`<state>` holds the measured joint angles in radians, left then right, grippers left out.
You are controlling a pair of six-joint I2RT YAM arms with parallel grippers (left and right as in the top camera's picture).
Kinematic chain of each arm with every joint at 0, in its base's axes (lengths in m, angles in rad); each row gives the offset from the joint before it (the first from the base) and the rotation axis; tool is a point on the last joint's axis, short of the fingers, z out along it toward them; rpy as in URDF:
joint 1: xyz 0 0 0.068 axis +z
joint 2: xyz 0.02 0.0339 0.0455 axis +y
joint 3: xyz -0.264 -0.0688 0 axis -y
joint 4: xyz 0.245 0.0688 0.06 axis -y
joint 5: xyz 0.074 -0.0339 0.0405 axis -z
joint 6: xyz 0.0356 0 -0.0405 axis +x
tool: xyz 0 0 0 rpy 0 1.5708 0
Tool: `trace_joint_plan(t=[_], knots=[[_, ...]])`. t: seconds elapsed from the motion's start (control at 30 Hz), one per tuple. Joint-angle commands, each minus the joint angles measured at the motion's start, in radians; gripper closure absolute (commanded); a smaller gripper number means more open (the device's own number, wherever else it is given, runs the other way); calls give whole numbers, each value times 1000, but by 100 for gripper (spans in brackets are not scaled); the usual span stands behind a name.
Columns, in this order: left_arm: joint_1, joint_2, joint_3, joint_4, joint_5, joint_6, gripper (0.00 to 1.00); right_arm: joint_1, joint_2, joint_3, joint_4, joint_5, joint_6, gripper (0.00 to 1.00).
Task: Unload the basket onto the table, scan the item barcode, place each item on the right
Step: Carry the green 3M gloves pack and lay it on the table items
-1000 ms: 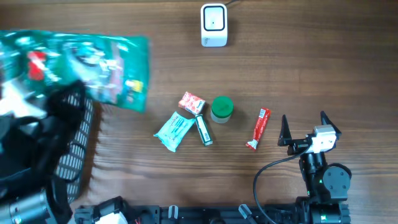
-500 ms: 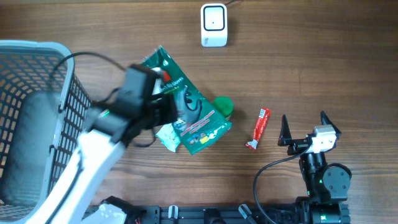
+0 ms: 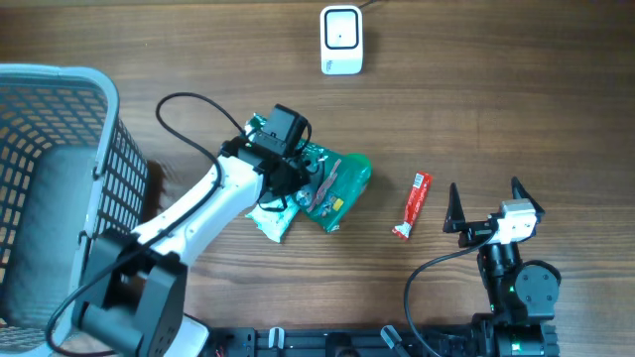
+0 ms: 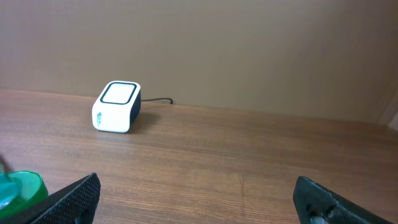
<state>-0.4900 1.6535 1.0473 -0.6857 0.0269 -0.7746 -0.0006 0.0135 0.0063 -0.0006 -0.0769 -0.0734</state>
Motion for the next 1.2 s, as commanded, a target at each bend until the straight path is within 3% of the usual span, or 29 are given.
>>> trace_joint_plan(t=[0.0,0.07,0.1,0.2,0.3,0.4,0.5,0.53,0.57,0.6,0.7,0.8,0.9,1.03,1.17], knots=[[-2,-3,0,33,-17,-15,55,4,-6,-1,3,10,-5,1],[2,-33,45,31,-42,-14,9,4,-6,-1,3,10,-5,0],[4,-51,75,31,-59,4,0,4,-6,-1,3,10,-5,0],[4,-122,208,32,-185,109,0,4,-6,-1,3,10,-5,0],[4,-183,356,63,-442,170,0,4,-6,-1,3,10,-6,0],[4,-238,470,222,-703,203,0,4,-6,-1,3,10,-5,0],[6,-283,486,435,-930,379,0,4,-6,-1,3,10,-5,0],[11,-294,486,500,-1002,479,0,4,-6,-1,3,10,-5,0],[25,-309,486,580,-1072,659,0,4,-6,-1,3,10,-5,0],[45,-327,486,621,-1075,807,0,4,-6,-1,3,10,-5,0],[71,-371,486,691,-1075,878,0,4,-6,-1,3,10,-5,0],[73,-414,486,632,-1075,999,0,4,-6,-1,3,10,-5,0],[74,-468,474,548,-988,980,0,4,-6,-1,3,10,-6,0],[74,-562,448,409,-787,868,0,4,-6,-1,3,10,-6,0],[78,-673,383,397,-666,837,0,4,-6,-1,3,10,-5,0]])
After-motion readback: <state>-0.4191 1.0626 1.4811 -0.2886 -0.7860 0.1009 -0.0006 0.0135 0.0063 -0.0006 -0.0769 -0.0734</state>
